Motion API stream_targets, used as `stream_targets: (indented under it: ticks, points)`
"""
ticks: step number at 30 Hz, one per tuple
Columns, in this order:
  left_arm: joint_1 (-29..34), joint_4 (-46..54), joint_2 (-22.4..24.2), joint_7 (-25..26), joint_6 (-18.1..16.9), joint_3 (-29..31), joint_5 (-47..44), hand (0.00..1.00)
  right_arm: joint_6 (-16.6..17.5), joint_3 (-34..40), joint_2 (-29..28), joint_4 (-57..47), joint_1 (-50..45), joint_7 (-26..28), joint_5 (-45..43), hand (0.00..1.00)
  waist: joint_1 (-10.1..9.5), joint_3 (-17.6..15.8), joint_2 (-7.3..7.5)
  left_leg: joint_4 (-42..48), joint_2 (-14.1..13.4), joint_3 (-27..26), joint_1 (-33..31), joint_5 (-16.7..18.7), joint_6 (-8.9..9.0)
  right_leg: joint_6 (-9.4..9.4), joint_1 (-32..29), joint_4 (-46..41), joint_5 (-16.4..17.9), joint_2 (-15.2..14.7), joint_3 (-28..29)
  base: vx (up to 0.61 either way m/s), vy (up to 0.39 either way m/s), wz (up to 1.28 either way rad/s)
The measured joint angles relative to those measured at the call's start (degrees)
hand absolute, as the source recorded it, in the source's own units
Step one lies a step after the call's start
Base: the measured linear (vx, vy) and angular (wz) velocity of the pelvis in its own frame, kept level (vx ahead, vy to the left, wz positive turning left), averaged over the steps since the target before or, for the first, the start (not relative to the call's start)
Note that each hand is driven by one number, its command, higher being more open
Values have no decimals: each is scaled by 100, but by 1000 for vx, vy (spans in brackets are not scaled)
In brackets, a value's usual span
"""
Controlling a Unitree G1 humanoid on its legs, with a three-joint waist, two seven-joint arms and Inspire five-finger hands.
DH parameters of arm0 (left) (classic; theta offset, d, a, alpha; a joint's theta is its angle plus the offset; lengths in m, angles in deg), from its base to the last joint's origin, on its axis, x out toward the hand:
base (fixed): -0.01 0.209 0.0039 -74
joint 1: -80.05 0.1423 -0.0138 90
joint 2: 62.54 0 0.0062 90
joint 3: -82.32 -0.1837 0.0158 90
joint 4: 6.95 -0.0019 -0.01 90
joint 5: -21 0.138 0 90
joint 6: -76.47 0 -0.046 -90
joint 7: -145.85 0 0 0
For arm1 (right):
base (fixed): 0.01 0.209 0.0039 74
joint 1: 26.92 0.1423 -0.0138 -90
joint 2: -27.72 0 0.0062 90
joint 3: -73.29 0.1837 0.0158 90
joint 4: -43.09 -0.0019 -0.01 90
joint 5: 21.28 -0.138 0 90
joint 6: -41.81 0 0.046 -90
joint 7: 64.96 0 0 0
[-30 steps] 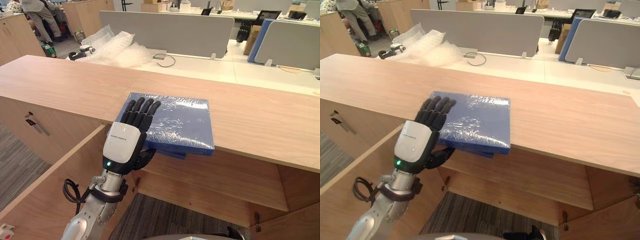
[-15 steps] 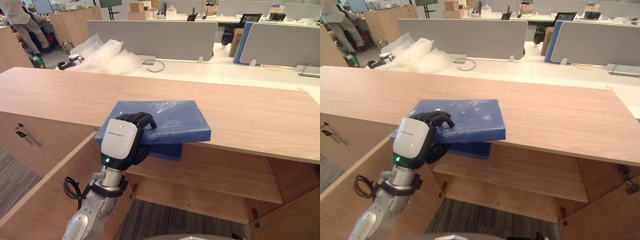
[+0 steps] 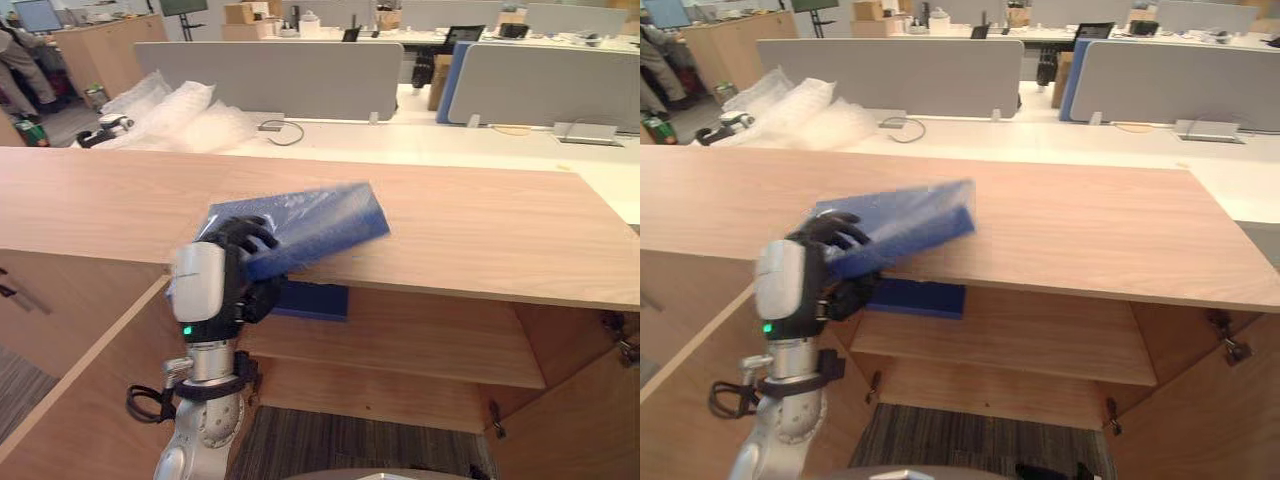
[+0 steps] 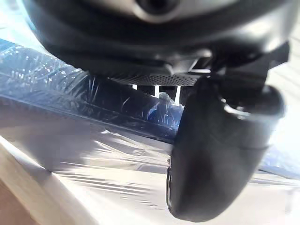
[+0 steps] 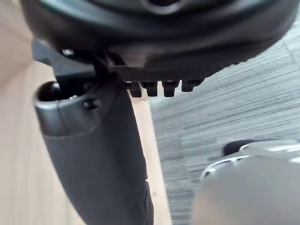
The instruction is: Walk over to the cabinet, pick up the folder, carry it to the office cabinet, place the folder inside the office cabinet, then close the office cabinet door
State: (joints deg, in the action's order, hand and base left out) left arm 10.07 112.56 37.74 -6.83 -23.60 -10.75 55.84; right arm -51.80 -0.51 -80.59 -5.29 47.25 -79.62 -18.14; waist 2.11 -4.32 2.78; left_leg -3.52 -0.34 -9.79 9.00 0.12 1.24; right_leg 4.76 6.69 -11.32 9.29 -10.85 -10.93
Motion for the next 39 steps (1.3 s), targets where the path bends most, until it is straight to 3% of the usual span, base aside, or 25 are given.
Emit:
stream_targets:
  ticks: [7,9,16,20,22,26,28,32,36,39]
  points:
    - [205,548,301,-9,-593,152,-4094,0,28,-932,-346,-2999,-1098,-940,-342,100,126,-217,-3,261,-163,-828,59,304,66,48,-320,-77,-80,137,666,-24,-2,-60]
    - [211,562,419,-42,-666,59,-4795,0,34,-1161,-409,-3529,-1340,-1144,-359,100,142,-231,0,380,-246,-1044,65,350,106,51,-413,-133,-78,219,839,5,-35,-56]
    - [417,521,624,-17,-562,-618,-5582,0,45,-1636,-472,-5054,-1693,-1944,-531,100,298,-285,-92,588,-490,-1663,199,524,235,50,-618,-286,-76,456,1283,23,-56,-50]
    - [415,506,615,-78,-435,-827,-5776,0,43,-1823,-443,-6170,-1839,-2261,188,100,353,-294,-172,664,-558,-1758,214,574,272,43,-669,-368,-38,523,1329,8,-46,-13]
    - [406,435,611,-105,-430,-828,-5818,0,7,-1870,-397,-6699,-1875,-2436,1159,100,343,-266,-224,665,-557,-1744,215,575,274,40,-668,-376,-23,562,1327,3,-45,2]
    - [250,212,511,-226,-430,-744,-5914,0,27,-1945,-212,-7164,-1650,-2653,1998,100,302,-232,-274,699,-528,-1650,193,574,272,41,-648,-357,-23,554,1304,-14,-9,5]
    - [27,15,342,-358,-422,-636,-5929,0,84,-1934,83,-7325,-1260,-2656,1995,100,293,-221,-273,737,-513,-1599,176,568,262,41,-630,-356,-26,537,1292,-41,-13,9]
    - [-480,-312,46,-856,-250,-341,-5917,0,652,-1315,620,-7479,-149,-2219,1591,100,252,-202,-269,749,-462,-1446,176,527,199,59,-551,-333,-65,482,1225,-47,-2,14]
    - [-768,-548,-155,-1313,-183,156,-5902,0,1180,-706,1190,-7357,877,-1286,-319,100,201,-110,-277,748,-423,-1285,77,478,132,70,-533,-201,-185,447,1149,-44,5,9]
    - [-796,-646,-270,-1538,-179,340,-5907,0,1348,-692,1594,-6956,1090,-490,-1639,100,170,-87,-248,748,-399,-1176,74,456,100,69,-414,-70,-259,422,1072,-36,8,16]
